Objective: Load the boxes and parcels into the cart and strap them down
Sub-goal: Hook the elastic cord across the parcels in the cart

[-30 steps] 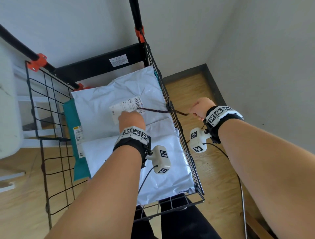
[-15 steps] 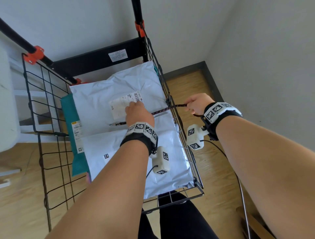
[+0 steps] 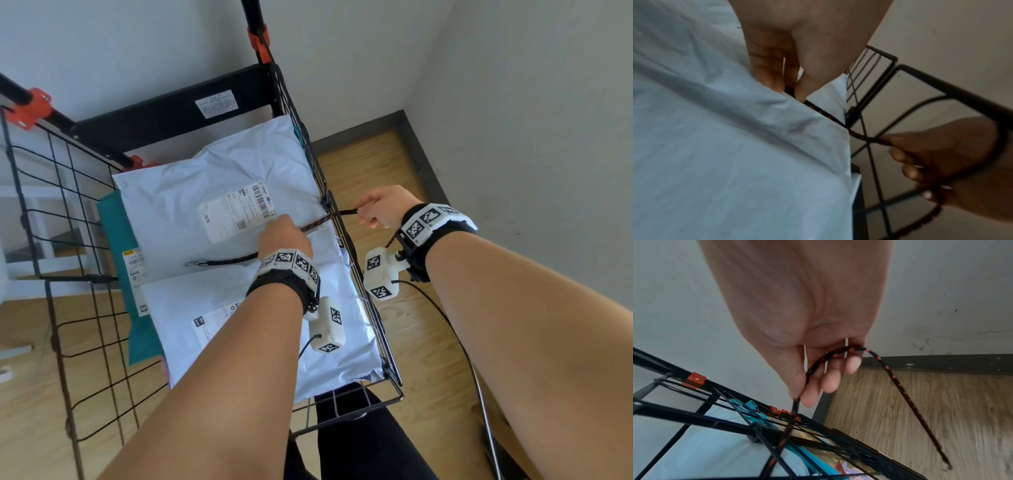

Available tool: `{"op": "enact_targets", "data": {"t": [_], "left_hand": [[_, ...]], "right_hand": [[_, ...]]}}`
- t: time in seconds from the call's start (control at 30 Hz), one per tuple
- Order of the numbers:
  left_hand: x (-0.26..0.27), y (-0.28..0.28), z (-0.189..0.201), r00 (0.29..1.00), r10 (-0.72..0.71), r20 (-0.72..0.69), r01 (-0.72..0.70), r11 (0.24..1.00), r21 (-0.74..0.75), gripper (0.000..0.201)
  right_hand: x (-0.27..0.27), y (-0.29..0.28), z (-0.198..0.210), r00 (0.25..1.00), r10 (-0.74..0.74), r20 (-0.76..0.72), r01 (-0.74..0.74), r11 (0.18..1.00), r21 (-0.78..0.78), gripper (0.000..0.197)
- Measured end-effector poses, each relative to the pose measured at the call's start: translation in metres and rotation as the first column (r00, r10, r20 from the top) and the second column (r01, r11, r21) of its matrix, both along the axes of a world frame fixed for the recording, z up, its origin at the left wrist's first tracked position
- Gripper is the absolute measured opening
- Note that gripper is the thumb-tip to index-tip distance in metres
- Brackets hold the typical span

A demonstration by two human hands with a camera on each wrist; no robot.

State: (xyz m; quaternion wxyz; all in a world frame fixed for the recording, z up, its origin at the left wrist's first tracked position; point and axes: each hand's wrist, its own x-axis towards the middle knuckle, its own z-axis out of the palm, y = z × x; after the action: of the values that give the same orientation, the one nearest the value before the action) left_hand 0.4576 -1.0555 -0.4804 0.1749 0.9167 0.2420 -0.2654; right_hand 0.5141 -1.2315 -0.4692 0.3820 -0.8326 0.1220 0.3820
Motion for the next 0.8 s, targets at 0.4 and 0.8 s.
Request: {"op": "enact_targets", "data": {"t": [0.4, 0.8], "left_hand": [[-0.022, 0.033, 0.006, 0.965, 0.261, -0.036, -0.254, 0.959, 0.123, 0.04], [-0.006, -0.013, -0.005, 0.977, -0.103, 0.186, 0.153, 0.948, -0.28, 0.049]], "right_hand": [[0.0, 0.012, -0.013, 0.997, 0.068, -0.031, -0.072, 0.989, -0.133, 0.004], [-0.003, 0.012, -0.01, 0.992, 0.08, -0.094, -0.095, 0.983, -0.159, 0.029]]}}
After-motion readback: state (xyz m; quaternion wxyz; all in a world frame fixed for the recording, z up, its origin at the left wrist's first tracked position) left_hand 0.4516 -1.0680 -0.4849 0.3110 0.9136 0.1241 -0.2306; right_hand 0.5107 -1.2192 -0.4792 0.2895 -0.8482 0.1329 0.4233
